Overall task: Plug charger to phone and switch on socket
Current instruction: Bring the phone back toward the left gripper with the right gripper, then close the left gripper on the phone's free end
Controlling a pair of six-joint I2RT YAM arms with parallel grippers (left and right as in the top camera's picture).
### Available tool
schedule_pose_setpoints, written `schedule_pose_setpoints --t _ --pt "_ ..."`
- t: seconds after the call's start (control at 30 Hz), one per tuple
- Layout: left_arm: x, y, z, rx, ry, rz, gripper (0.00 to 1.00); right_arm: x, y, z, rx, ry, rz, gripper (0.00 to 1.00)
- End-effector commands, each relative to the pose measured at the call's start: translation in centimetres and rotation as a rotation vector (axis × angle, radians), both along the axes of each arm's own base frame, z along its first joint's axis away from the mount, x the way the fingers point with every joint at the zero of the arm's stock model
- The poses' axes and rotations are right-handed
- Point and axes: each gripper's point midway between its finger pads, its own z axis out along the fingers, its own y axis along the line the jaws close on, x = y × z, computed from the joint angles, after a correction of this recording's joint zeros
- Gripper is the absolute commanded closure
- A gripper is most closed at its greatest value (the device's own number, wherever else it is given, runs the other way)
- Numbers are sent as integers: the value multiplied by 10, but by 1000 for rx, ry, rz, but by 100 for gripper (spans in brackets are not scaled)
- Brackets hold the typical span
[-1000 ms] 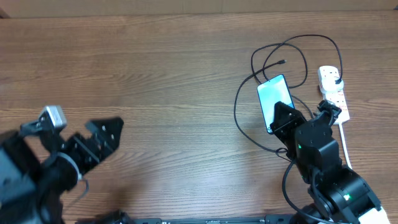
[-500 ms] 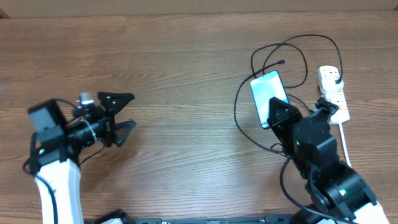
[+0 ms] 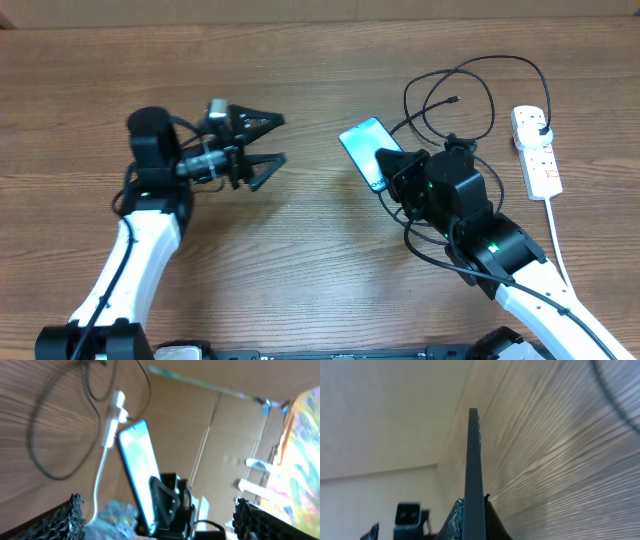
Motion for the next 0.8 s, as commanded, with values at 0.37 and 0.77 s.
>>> schedule_pose_setpoints --t 0.37,0.77 --pt "-2 -56 -21 -21 200 -17 0 -7 31 27 185 11 118 96" --pt "2 -74 -14 -15 140 12 15 -16 62 5 356 229 194 96"
